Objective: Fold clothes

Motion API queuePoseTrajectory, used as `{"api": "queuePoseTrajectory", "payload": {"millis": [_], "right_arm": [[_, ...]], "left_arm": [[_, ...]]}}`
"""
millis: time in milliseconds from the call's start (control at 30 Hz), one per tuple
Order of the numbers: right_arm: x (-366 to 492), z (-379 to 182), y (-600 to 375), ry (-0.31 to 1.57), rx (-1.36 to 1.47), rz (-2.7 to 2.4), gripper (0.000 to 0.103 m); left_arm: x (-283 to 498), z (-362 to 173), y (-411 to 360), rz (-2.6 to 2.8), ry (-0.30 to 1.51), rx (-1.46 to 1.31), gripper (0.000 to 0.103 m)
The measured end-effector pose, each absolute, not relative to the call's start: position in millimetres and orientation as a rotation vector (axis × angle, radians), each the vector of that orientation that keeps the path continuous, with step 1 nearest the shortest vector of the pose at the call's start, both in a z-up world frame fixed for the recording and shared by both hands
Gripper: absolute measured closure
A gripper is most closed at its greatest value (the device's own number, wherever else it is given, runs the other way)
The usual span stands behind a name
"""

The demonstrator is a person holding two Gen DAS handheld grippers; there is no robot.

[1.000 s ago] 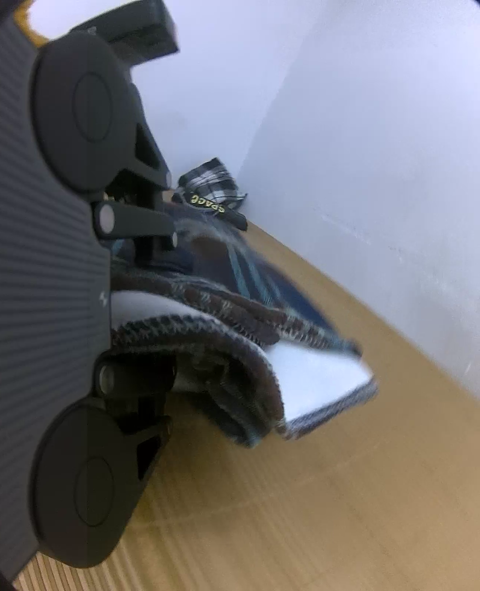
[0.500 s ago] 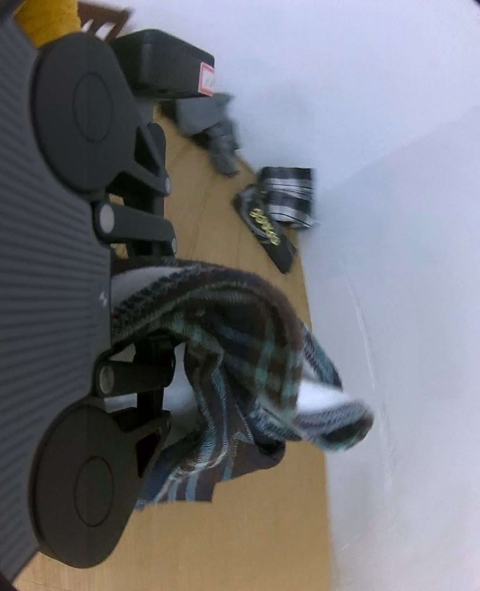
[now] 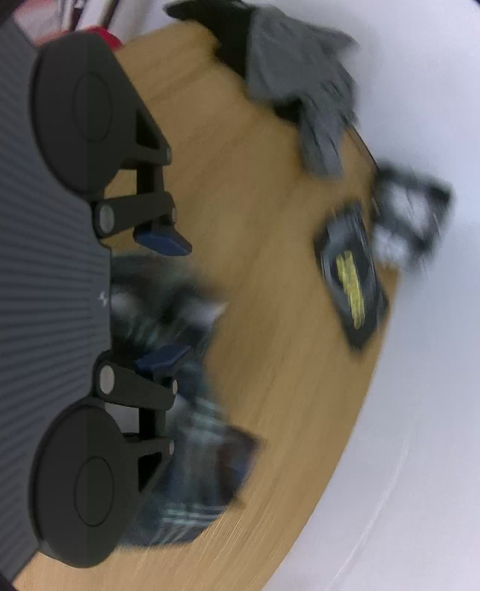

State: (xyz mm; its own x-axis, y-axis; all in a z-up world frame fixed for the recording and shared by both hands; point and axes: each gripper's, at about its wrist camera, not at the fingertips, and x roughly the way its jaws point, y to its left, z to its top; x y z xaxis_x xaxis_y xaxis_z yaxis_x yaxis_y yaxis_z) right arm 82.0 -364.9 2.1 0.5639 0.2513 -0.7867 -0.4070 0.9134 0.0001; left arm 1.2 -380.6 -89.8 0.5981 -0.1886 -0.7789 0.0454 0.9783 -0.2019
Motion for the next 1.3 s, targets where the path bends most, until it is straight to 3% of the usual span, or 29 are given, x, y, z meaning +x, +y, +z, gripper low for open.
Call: {"api": "queuePoseTrajectory", "payload": {"millis": [167,333,567,667,767,1033,1300], "right_arm": [[70,21,-318,0.82,-0.254,0.679,0.047],[103,34,-440,0.771,-0.242,0.43,0.047],[216,-42,-635,0.969,-0.178,0.041,0.045],[237,-70,-648,1.033,-0.092,0.193,0.047],[245,-99,-637,1.157,-0.235,0.287,0.048],[164,-95,-667,1.298,-0.322,0.235,0.052],[19,-89,-686,1.284,-0.017,0.185,0.053]], "left_arm": [[-38,-97,-326,-0.093,0.934,-0.256,0.069],[-51,-86,-310,-0.237,0.965,-0.258,0.065],[-26,-115,-362,-0.412,1.086,-0.336,0.065],[-7,-118,-368,-0.376,1.08,-0.374,0.065],[5,-118,-365,-0.295,1.085,-0.396,0.07],[61,-107,-340,-0.185,1.001,-0.302,0.071],[112,-88,-369,-0.239,0.951,-0.042,0.07]]}}
